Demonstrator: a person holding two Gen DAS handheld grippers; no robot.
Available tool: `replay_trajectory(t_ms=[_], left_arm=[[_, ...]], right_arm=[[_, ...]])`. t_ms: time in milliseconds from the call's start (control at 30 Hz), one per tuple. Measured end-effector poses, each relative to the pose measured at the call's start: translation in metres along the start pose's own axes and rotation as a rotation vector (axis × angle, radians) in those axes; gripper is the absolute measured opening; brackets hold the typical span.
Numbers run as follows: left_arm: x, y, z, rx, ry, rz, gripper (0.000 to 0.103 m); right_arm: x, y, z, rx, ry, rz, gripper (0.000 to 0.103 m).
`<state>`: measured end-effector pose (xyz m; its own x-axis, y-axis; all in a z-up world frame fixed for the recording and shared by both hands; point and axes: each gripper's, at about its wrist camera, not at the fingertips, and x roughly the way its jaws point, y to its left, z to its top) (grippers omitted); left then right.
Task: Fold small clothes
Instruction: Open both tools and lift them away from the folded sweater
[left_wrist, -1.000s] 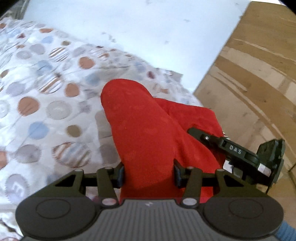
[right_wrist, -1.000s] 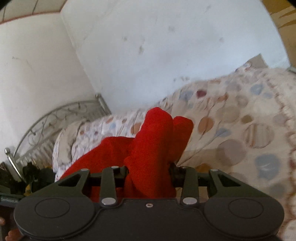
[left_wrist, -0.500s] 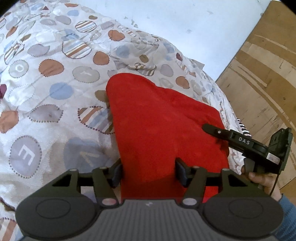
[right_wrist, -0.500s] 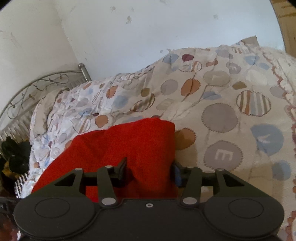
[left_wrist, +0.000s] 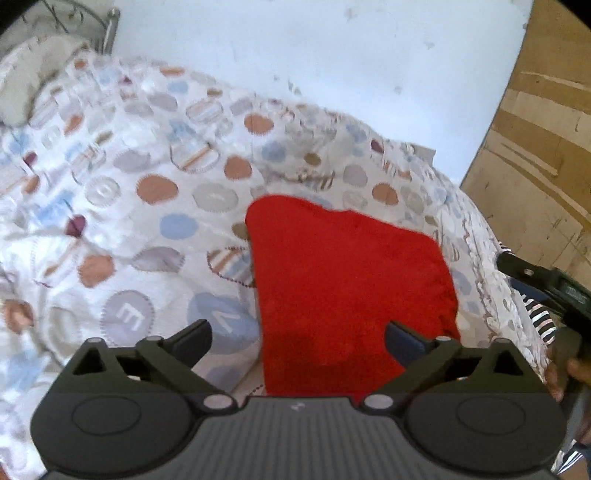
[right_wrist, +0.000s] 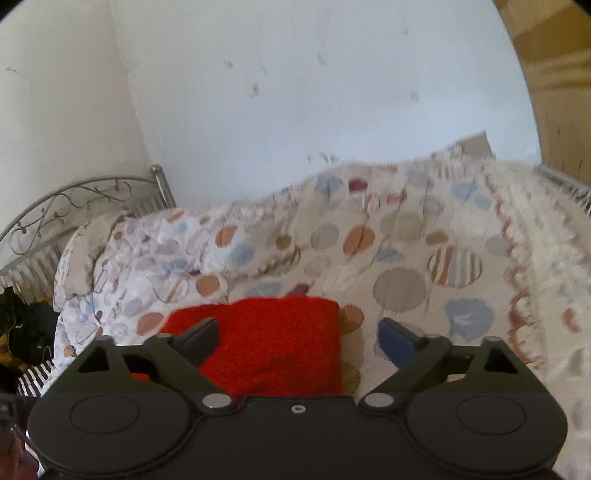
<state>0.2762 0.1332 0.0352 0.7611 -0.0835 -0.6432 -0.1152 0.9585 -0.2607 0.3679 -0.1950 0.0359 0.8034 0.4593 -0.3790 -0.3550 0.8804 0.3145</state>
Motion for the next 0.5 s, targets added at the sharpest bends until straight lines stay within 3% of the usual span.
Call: replay_trajectory(t_ms=[233, 500], left_arm=[[-0.066, -0.033, -0.023, 0.047, -0.134, 0.049, 0.103], [-0.138, -0.055, -0.059, 0.093, -0.265, 0.089, 0.103]], right_arm=[[-0.089, 0.035, -0.005, -0.058, -0.113, 0.011, 0.102], [-0.173, 0.058, -0.030, -0.120, -0.181, 0.027, 0.103]])
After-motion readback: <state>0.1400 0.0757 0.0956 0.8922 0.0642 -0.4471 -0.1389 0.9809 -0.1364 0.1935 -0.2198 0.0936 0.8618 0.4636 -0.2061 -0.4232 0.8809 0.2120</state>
